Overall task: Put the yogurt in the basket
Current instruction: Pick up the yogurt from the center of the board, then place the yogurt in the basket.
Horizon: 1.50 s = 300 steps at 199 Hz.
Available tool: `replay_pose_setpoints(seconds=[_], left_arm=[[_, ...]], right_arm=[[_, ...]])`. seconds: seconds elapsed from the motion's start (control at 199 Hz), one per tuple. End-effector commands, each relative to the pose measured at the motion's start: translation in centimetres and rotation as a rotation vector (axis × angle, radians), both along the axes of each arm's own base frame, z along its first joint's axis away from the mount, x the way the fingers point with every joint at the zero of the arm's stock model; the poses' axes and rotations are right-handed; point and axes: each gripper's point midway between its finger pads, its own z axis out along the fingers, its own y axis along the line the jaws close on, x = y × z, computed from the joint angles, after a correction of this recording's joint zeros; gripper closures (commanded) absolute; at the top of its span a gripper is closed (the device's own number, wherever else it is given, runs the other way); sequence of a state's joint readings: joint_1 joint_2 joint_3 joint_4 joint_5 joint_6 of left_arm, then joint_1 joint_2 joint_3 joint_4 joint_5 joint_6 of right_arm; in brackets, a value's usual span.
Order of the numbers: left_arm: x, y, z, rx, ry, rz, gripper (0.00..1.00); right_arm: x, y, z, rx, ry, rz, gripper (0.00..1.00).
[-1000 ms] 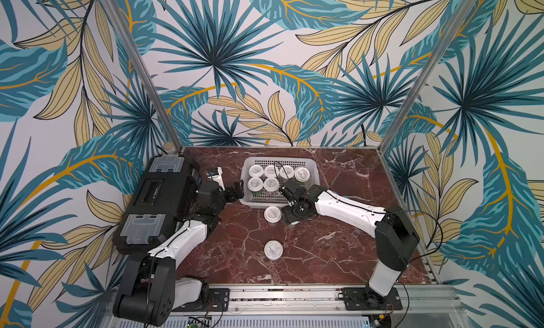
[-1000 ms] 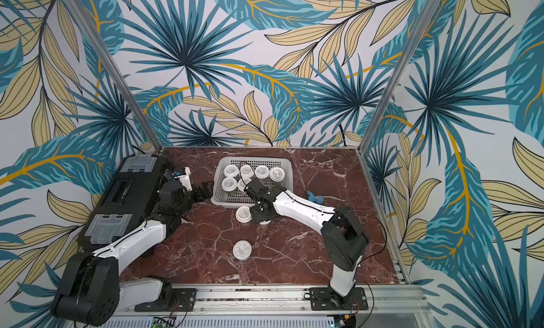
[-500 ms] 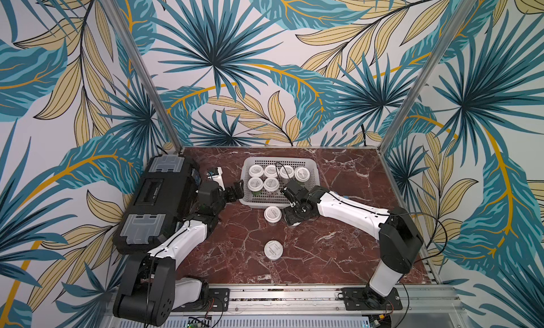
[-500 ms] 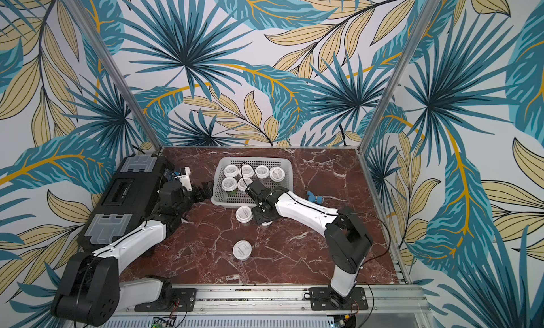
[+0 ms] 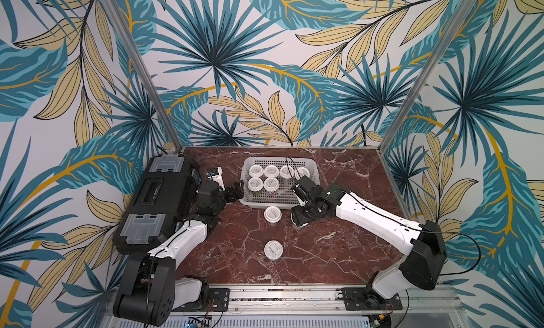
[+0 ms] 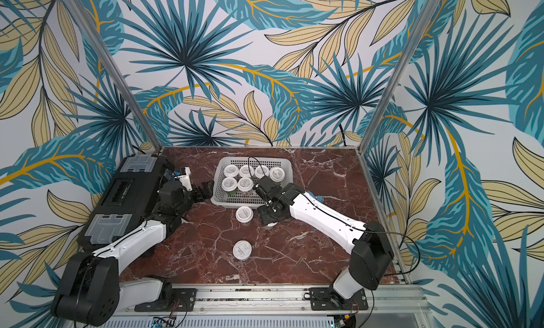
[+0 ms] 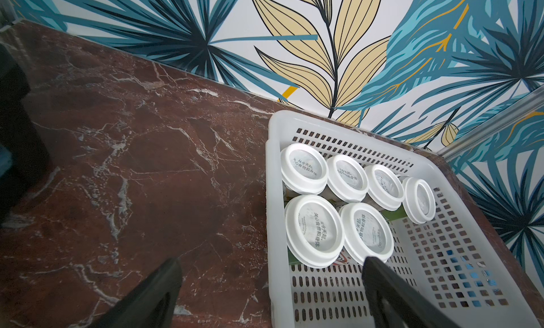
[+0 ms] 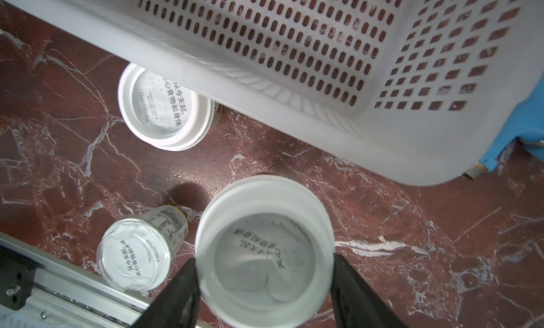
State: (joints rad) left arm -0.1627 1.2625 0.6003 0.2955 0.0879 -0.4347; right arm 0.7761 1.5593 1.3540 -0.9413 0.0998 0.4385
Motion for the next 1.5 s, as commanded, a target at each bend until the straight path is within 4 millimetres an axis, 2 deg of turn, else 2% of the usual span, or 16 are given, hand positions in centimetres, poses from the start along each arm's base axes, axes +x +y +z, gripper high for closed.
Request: replay_pose_setpoints(seconds=[0.0, 0.321, 0.622, 0.857, 1.158, 1.499], left_arm=[[0.3, 0.2, 0.5, 0.008, -0.008, -0.001, 0.0], [0.4, 0.1, 0.2, 0.015, 0.004, -0.005, 0.0], [0.5, -0.1, -0.1, 0.017, 0.017, -0.019, 0.0], [0.6, -0.3, -0.2, 0.016, 0.023, -0.026, 0.0], [0.6, -0.3, -0.3, 0.016, 0.026, -0.027, 0.0], [0.8, -0.3, -0.4, 0.019, 0.029, -0.026, 0.0]], right_arm=[[-1.0, -0.5, 1.9, 0.005, 0.009, 0.008, 0.33], [-0.1, 0.5, 5.6, 0.035, -0.025, 0.033, 0.31], [2.5, 1.1, 6.7, 0.025, -0.049, 0.036, 0.31], [4.7, 1.6, 6.4, 0.013, -0.052, 0.026, 0.31], [8.0, 1.2, 6.2, -0.004, -0.072, -0.003, 0.31], [11.6, 1.7, 4.3, -0.001, -0.076, -0.028, 0.32]])
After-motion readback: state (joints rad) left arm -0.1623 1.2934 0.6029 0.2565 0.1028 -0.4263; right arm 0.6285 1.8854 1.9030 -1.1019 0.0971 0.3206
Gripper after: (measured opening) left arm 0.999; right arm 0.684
